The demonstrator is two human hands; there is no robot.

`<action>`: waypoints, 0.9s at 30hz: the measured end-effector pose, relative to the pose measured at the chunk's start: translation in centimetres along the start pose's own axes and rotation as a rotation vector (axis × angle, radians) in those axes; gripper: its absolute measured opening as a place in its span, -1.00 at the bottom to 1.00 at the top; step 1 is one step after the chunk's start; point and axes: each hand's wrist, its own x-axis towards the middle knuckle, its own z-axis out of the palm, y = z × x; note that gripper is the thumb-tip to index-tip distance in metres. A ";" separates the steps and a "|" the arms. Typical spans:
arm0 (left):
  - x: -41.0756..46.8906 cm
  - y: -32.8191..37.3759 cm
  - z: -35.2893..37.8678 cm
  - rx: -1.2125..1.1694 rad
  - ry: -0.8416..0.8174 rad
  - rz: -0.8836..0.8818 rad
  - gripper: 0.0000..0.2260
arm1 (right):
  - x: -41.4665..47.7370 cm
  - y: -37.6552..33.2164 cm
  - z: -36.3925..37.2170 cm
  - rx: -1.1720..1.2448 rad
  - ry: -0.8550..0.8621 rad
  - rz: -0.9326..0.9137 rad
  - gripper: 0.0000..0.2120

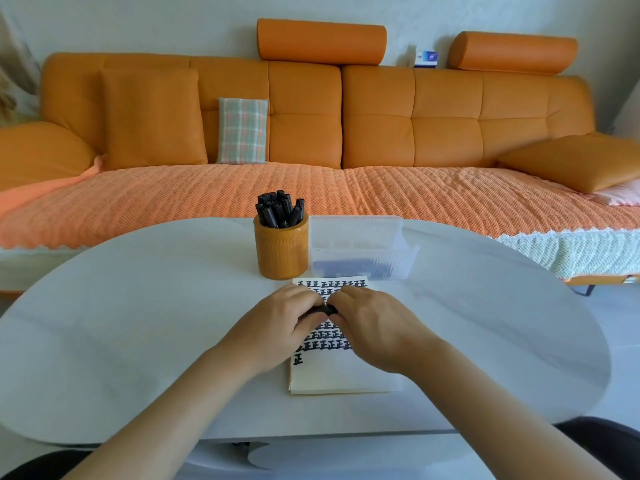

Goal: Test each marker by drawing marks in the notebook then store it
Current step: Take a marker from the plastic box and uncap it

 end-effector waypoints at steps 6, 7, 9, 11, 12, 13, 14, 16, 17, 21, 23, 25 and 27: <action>-0.1 0.1 -0.3 -0.043 0.010 -0.008 -0.84 | 0.0 -0.2 -0.3 -0.032 -0.014 0.035 -0.77; -0.2 0.1 -0.3 -0.051 0.007 -0.011 -0.84 | 0.0 -0.3 -0.3 -0.027 -0.035 0.043 -0.78; -0.2 0.2 -0.2 -0.080 0.002 -0.027 -0.84 | 0.0 -0.5 -0.2 -0.024 -0.071 0.062 -0.77; -0.3 0.1 -0.2 -0.117 0.003 -0.047 -0.82 | -0.1 -0.6 -0.1 -0.015 -0.074 0.076 -0.73; -0.3 0.1 -0.2 -0.128 0.004 -0.054 -0.81 | -0.1 -0.7 -0.1 -0.010 -0.075 0.084 -0.71; -0.3 0.0 -0.1 -0.134 0.004 -0.062 -0.81 | -0.1 -0.7 -0.1 -0.003 -0.078 0.092 -0.71; -0.4 0.0 -0.1 -0.138 0.001 -0.065 -0.79 | -0.1 -0.7 -0.1 0.004 -0.082 0.099 -0.72; -0.4 -0.1 -0.1 -0.137 -0.007 -0.067 -0.73 | -0.2 -1.0 -0.2 0.009 -0.096 0.110 -0.76; -0.4 -0.2 -0.1 -0.136 -0.011 -0.069 -0.70 | -0.2 -1.2 -0.2 0.007 -0.104 0.115 -0.77; -0.7 -0.4 -0.4 -0.138 0.005 -0.056 -0.73 | -0.2 -1.3 -0.6 -0.018 -0.112 0.123 -0.75; -0.7 -0.5 -0.6 -0.145 0.023 -0.050 -0.80 | -0.2 -1.1 -0.9 -0.026 -0.101 0.104 -0.73; -0.7 -0.7 -0.8 -0.140 0.042 -0.049 -0.83 | -0.1 -1.1 -1.1 -0.024 -0.091 0.084 -0.70; -0.8 -0.9 -0.8 -0.129 0.057 -0.068 -0.85 | -0.1 -1.3 -1.3 -0.012 -0.075 0.102 -0.66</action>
